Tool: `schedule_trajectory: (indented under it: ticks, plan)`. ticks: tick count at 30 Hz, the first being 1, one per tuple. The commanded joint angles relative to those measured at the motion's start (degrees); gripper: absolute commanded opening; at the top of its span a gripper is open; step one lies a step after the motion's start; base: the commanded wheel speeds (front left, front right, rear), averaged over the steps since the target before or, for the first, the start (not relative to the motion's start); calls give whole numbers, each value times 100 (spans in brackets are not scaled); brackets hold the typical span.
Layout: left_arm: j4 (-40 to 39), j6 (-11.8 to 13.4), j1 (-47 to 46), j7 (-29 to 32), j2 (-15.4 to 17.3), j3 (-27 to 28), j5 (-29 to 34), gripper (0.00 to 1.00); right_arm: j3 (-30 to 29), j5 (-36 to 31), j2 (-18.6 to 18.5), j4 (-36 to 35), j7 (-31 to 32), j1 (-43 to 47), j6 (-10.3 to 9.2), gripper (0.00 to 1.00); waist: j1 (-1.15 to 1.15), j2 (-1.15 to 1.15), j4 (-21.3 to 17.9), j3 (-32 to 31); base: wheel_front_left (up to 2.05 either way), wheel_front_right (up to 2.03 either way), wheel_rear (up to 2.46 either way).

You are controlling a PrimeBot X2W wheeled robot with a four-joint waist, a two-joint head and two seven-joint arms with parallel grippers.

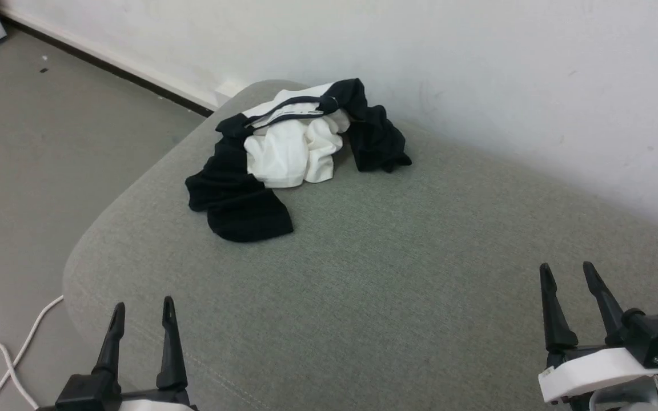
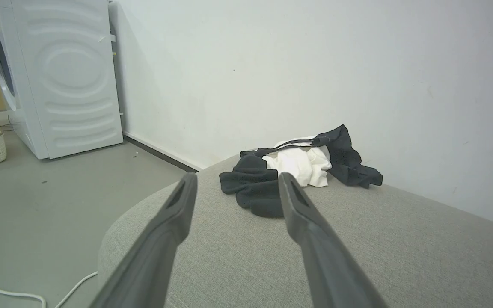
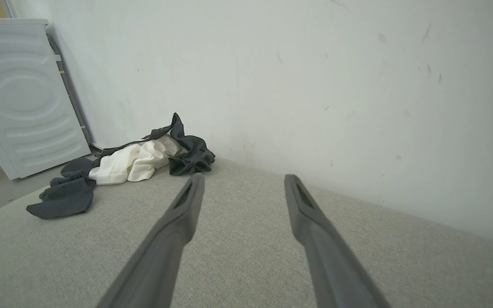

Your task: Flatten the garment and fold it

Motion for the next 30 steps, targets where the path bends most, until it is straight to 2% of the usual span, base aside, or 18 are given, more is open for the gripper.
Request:
schedule_trajectory:
  ticks: [1,15,19,22,25,30]
  plan:
    - [-19,45,83,-30,-15,2,-44,100,-31,39,18,14,-49,-6,-4,100,0,0,34,-4,0,0,0]
    - [-51,22,86,-30,-14,-54,-11,100,-33,30,18,-2,-49,10,-4,100,0,0,-1,16,0,0,0]
    - [-453,36,-77,-30,-15,-119,-187,100,-70,7,18,-58,-49,18,-4,100,0,0,-32,160,0,0,0]
    - [-857,-65,-506,116,34,-134,-351,100,-98,-27,18,-167,-49,-11,-4,100,0,0,-84,373,0,0,0]
    - [-1138,-155,-1248,541,221,-102,-444,100,-137,-107,18,-315,-8,-91,-4,100,0,0,-140,617,0,0,0]
    - [-841,-331,-2830,1451,753,-176,-263,100,-185,-221,18,-733,216,-235,-4,100,0,0,-251,1113,0,0,0]
